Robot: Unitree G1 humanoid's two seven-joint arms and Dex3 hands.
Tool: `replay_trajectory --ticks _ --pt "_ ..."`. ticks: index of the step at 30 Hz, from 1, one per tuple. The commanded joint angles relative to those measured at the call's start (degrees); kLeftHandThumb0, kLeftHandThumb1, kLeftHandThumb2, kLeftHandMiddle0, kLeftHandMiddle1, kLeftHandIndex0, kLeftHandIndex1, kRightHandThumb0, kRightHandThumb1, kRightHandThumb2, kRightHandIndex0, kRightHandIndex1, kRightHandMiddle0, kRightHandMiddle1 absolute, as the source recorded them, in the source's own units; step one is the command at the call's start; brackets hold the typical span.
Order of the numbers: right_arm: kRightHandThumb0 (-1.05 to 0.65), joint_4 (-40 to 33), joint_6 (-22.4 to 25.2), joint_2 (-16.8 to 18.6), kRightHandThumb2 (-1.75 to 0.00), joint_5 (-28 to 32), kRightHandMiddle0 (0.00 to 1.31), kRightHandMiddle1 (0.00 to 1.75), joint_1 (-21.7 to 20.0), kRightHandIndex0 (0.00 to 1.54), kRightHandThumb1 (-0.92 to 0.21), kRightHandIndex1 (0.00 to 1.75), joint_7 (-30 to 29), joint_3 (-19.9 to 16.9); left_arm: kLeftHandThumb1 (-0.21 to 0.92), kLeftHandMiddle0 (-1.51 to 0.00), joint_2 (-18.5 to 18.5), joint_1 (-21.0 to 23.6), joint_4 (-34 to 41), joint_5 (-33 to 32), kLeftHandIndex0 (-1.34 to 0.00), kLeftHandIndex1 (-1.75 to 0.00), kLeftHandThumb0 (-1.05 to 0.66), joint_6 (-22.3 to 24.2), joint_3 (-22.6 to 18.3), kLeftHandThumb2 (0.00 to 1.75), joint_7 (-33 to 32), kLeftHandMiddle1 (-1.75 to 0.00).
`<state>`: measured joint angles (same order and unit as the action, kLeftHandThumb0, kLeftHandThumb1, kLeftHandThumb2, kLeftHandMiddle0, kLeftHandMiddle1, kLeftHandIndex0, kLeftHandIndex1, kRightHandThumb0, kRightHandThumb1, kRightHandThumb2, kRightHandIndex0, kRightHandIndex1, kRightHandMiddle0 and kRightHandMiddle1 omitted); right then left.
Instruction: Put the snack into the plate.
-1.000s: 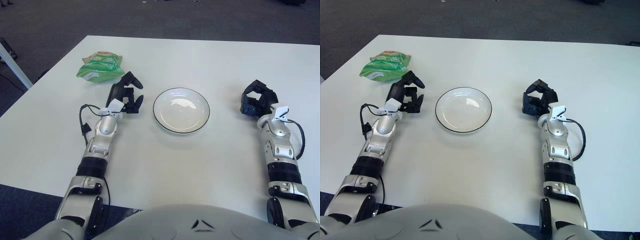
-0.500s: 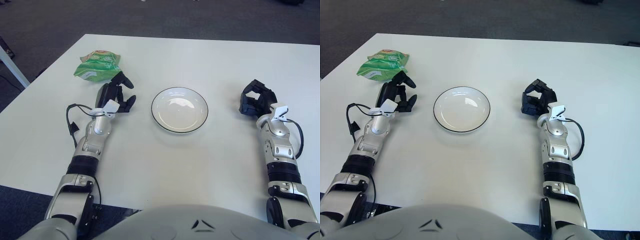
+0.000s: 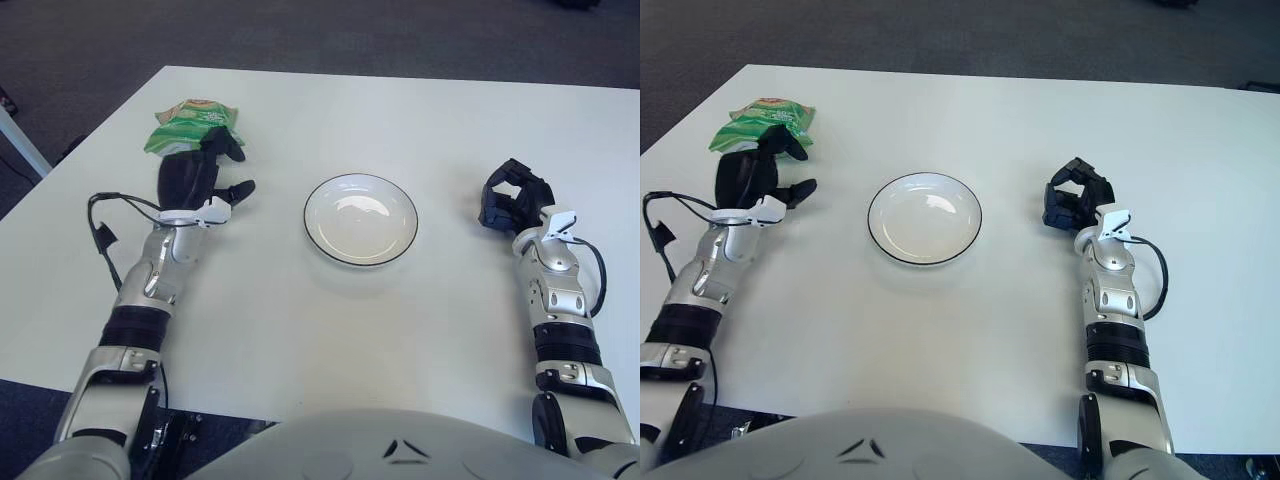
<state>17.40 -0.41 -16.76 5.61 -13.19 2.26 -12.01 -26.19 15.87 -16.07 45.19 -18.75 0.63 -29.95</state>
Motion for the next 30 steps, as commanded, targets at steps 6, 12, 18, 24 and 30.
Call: replay_trajectory --ticks 6,12,18,24,30 --pt "-0.50 4.79 2.62 1.17 -1.36 -1.41 0.65 1.75 3.14 1.27 -0.28 1.75 0.33 1.49 0.73 -0.45 -2.98 2.45 1.77 7.83 -0.31 -1.75 -0.38 7.19 1.69 0.79 -5.55 -1.74" --pt "-0.50 5.15 2.44 1.36 -1.36 -1.73 0.65 1.75 2.90 1.27 -0.28 1.75 0.03 1.83 0.84 -0.21 -6.63 6.71 -3.34 9.56 -0.24 -1.75 -0.36 8.60 3.30 0.62 -5.41 -1.57" --pt "-0.49 5.16 2.61 1.62 -1.36 -1.68 0.64 1.75 2.76 1.26 -0.28 1.75 -0.04 1.97 0.71 -0.11 -9.61 11.61 -10.98 9.97 -0.02 -1.18 -0.60 9.80 5.47 0.77 -3.91 -1.09" --pt "-0.49 4.63 3.11 1.83 -1.35 -1.73 0.64 1.75 2.76 1.26 -0.28 1.75 -0.31 2.29 0.73 -0.05 -10.87 15.48 -16.37 11.37 0.00 -0.91 -0.70 12.07 8.69 0.71 -4.90 -0.73" --pt "-0.49 4.19 3.55 1.87 -1.36 -2.10 0.64 1.75 2.88 1.25 -0.28 1.75 -0.76 2.69 0.77 -0.01 -10.31 21.71 -26.58 11.95 0.00 -0.74 -0.81 12.91 12.56 0.58 -7.38 -0.44"
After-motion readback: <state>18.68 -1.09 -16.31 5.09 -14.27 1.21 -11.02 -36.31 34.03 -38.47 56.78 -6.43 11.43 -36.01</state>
